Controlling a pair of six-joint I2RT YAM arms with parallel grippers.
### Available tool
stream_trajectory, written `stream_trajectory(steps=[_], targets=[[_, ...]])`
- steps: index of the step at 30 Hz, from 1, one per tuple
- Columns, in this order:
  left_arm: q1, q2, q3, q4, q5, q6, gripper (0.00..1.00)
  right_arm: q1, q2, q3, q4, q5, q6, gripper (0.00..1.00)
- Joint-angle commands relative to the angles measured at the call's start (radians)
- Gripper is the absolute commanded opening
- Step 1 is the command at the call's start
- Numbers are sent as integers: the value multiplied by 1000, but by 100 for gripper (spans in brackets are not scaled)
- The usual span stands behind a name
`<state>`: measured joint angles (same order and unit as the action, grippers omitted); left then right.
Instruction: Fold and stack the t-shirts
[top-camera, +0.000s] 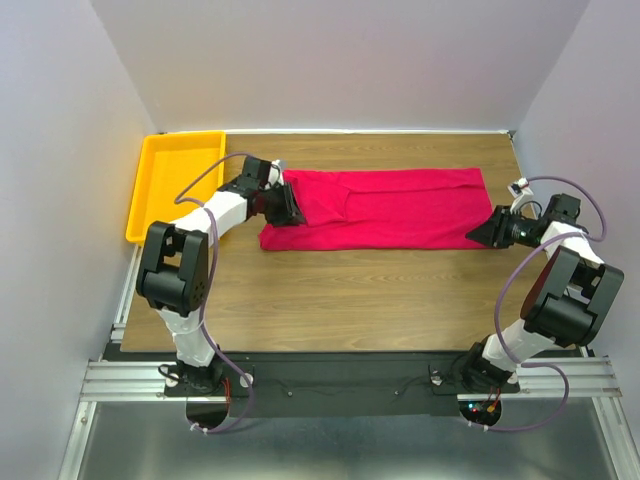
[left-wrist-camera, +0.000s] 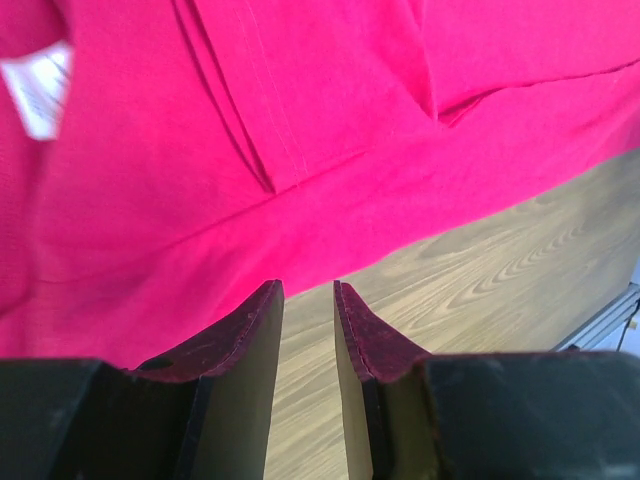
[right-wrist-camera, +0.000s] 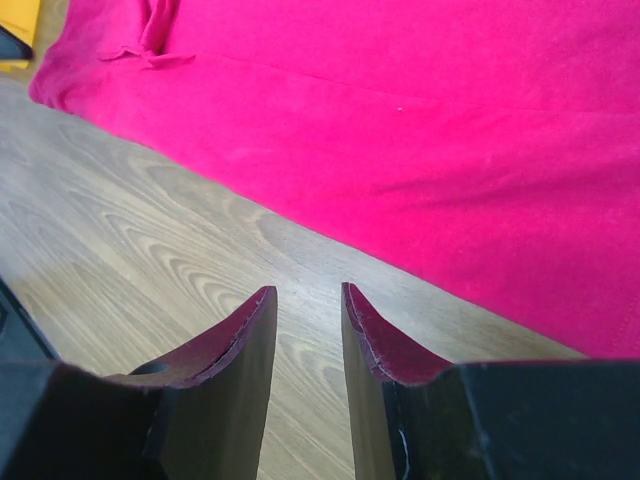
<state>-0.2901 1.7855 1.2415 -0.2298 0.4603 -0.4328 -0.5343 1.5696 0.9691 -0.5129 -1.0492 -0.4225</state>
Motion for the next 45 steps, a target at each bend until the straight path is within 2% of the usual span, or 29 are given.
stream_trajectory(steps=[1,12,32,36,37,39,40,43,45], targets=[[-32,-22,-36,141,-32,-89,38,7,-31,-3,4,-41,-13,38],[-75,97,39,138,-190,-198,38,5,-34,-12,4,-37,-18,38],[-73,207,119,107,-210,-193,38,5,-37,-12,4,-35,-18,38],[-73,215,134,107,-193,-185,29,5,-39,-10,4,-35,-15,38],[-73,218,139,106,-190,-182,23,4,-39,-10,4,-35,-15,38],[-72,222,153,99,-187,-176,17,3,-40,-10,4,-35,-16,38],[-73,224,159,98,-181,-172,10,3,-40,-10,4,-35,-15,38],[-73,229,180,92,-169,-167,0,3,-40,-10,4,-35,-15,38],[-72,226,188,87,-164,-167,0,3,-40,-10,4,-35,-15,38]])
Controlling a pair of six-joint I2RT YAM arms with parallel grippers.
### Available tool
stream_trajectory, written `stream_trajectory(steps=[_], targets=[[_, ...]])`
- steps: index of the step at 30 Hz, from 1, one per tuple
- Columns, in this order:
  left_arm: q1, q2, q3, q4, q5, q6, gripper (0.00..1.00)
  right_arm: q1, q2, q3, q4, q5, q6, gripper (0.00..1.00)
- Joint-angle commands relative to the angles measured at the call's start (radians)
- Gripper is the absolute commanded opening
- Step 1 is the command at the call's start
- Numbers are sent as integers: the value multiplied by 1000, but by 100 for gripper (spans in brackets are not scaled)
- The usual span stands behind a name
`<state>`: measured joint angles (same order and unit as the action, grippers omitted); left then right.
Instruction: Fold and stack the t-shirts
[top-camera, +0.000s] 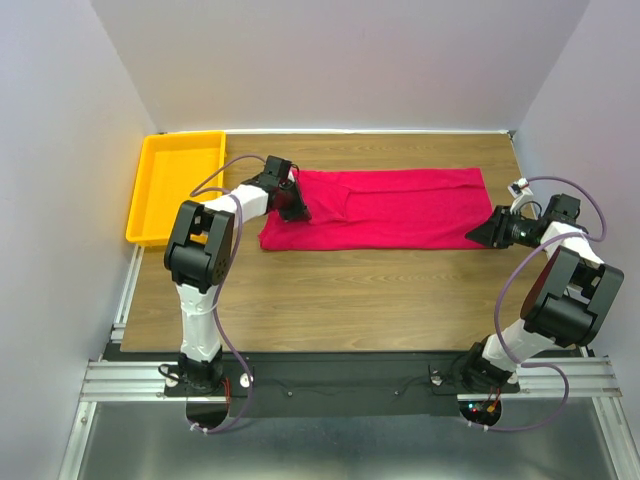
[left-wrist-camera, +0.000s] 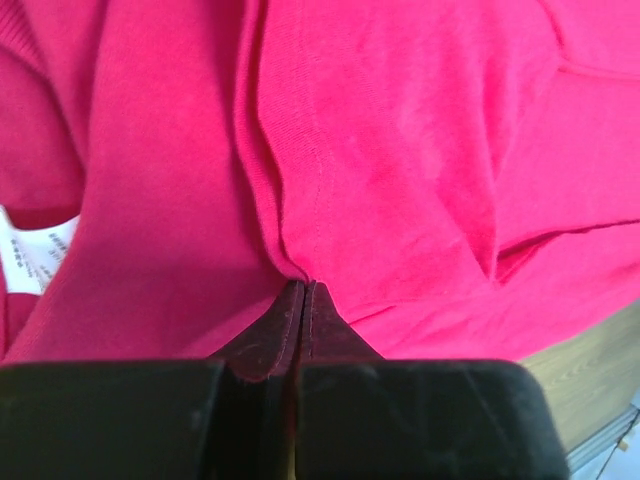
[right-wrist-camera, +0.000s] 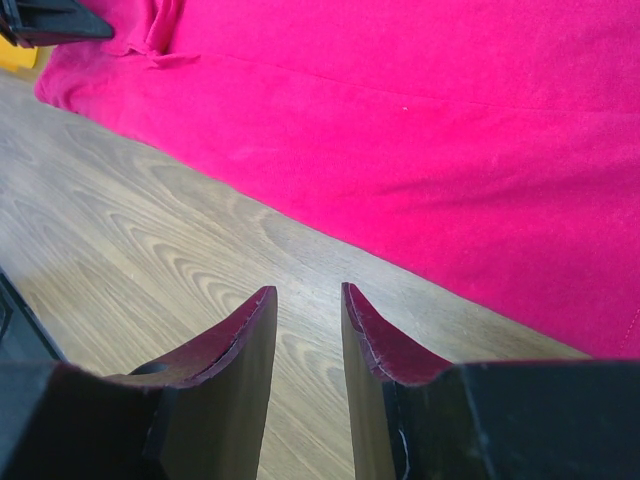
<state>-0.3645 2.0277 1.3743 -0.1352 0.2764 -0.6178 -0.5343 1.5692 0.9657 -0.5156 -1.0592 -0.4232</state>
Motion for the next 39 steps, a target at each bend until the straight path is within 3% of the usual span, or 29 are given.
stream_trajectory(steps=[1,9,23,39], targets=[[1,-20,60,-9,23,16,0,3,-40,-7,6,-25,-15,38],[2,-20,161,-40,58,-2,0,3,-43,-7,6,-24,-14,38],[10,158,373,-46,191,-82,3,-4,-47,-7,5,-21,-19,38],[15,253,551,6,293,-89,34,-9,-49,-7,5,-16,-20,38]])
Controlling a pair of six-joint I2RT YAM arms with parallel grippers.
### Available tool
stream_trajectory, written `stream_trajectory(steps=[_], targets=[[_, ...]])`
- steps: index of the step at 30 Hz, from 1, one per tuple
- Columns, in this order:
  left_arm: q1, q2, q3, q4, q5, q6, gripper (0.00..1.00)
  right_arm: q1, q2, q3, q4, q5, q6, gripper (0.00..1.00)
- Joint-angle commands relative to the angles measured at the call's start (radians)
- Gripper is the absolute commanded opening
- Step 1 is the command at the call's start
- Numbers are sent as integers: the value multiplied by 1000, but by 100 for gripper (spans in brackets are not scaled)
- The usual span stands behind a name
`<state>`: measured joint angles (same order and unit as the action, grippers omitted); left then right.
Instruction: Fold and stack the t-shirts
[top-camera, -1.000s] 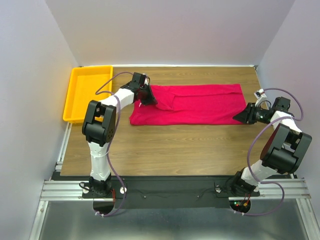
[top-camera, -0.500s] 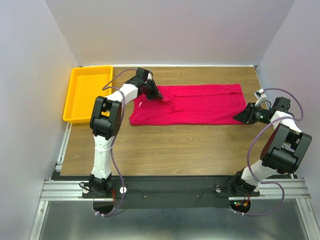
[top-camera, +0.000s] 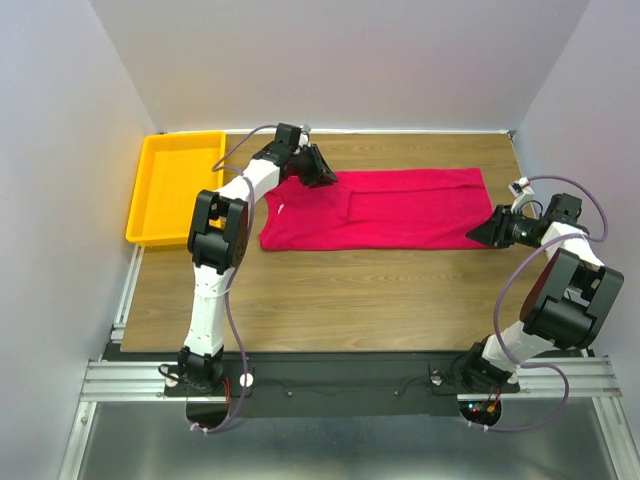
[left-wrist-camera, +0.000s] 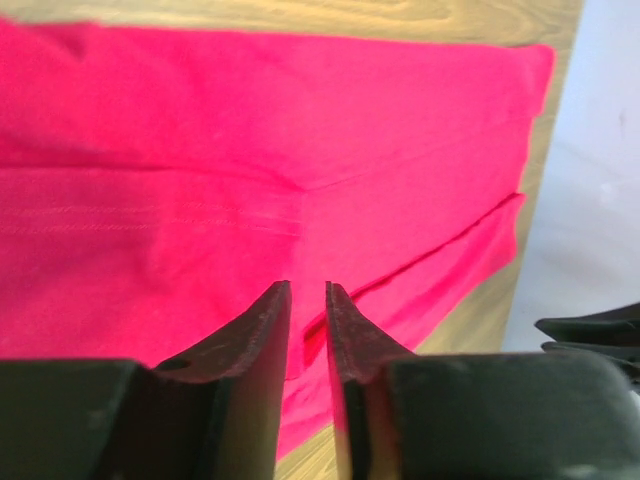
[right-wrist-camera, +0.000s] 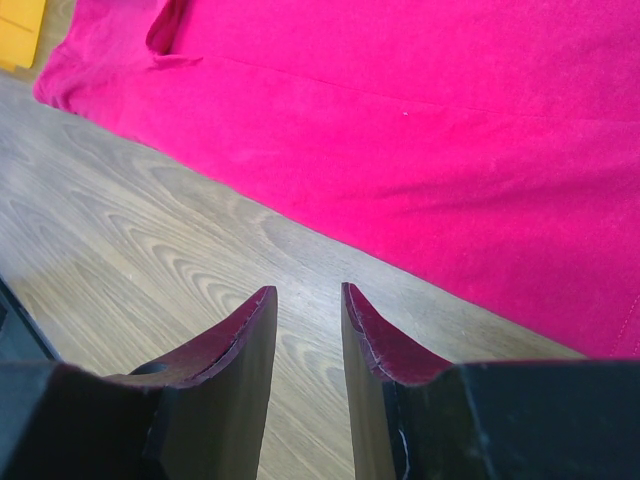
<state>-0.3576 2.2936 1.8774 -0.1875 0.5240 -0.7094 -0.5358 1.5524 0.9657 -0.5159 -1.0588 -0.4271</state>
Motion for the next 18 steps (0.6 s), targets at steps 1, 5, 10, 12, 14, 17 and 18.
stream_trajectory(steps=[1,5,10,12,14,17,18], targets=[[12,-25,45,69,56,10,36,-7,-32,-8,5,-18,-18,38],[31,-106,2,123,41,79,37,-10,-35,-10,5,-17,-21,38],[51,-348,-185,151,-186,246,47,-9,-40,-13,5,-12,-30,38],[60,-492,-332,172,-234,293,50,-10,-38,-12,4,-6,-36,38],[65,-624,-484,172,-294,317,53,-9,-37,-10,4,6,-39,38],[71,-790,-688,163,-352,321,55,-9,-48,-7,2,22,-50,38],[81,-831,-742,157,-364,303,56,-9,-52,1,2,34,-55,38]])
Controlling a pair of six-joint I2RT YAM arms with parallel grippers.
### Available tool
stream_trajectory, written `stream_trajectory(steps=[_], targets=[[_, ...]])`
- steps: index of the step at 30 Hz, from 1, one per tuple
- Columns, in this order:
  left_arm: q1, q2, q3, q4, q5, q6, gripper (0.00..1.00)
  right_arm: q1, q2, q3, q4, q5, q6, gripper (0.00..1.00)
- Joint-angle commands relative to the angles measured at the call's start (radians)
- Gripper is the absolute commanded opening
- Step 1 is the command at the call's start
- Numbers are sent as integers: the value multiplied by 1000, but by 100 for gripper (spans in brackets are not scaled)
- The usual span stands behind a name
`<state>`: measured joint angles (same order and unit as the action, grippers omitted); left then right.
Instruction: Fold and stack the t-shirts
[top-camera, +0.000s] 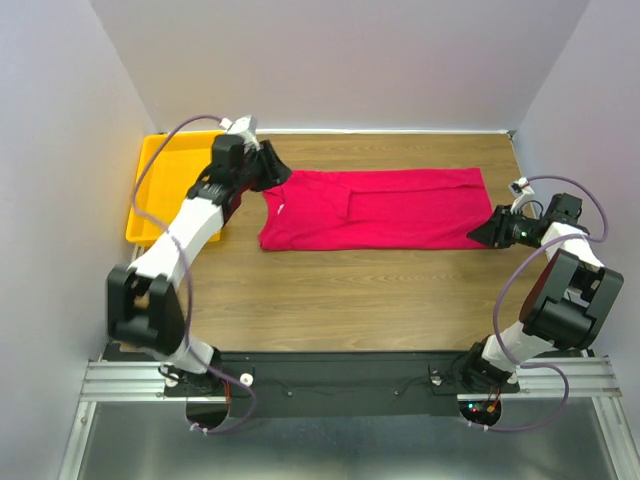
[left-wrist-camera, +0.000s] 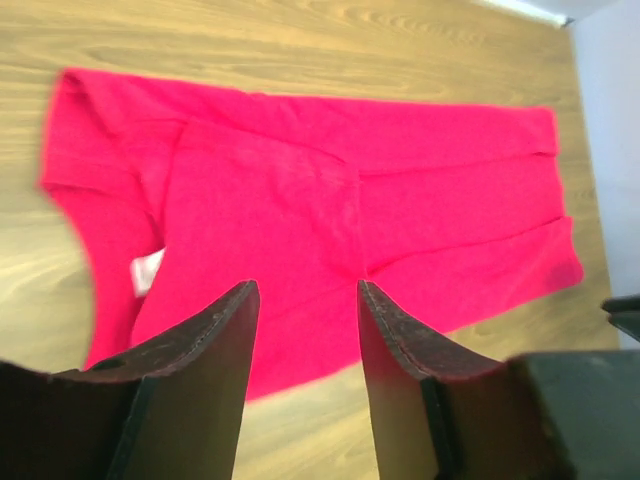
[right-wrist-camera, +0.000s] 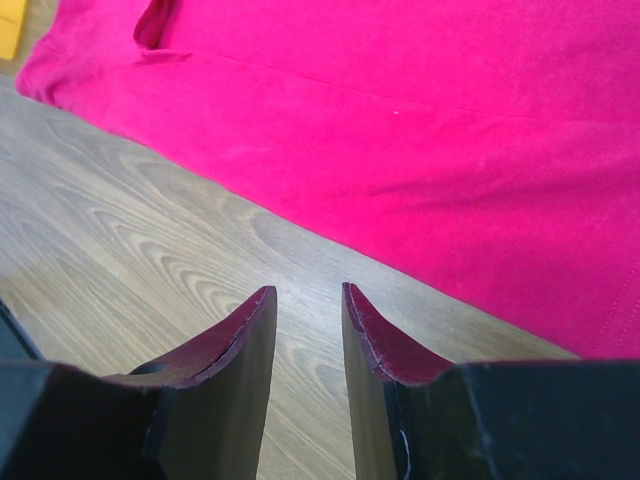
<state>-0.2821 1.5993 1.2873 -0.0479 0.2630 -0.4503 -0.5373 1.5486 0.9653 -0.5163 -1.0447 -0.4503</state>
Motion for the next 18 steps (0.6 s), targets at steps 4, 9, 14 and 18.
stream_trajectory(steps=[4,9,14,18], targets=[[40,-341,-397,36,-123,-20,63,-7,-59,44,-5,80,-44,39],[58,-548,-626,83,-102,-137,70,-6,-22,197,-53,204,-27,46],[61,-636,-756,135,-97,-218,70,3,53,279,-85,372,28,48],[61,-682,-850,175,-123,-287,70,7,97,285,-87,485,58,48]])
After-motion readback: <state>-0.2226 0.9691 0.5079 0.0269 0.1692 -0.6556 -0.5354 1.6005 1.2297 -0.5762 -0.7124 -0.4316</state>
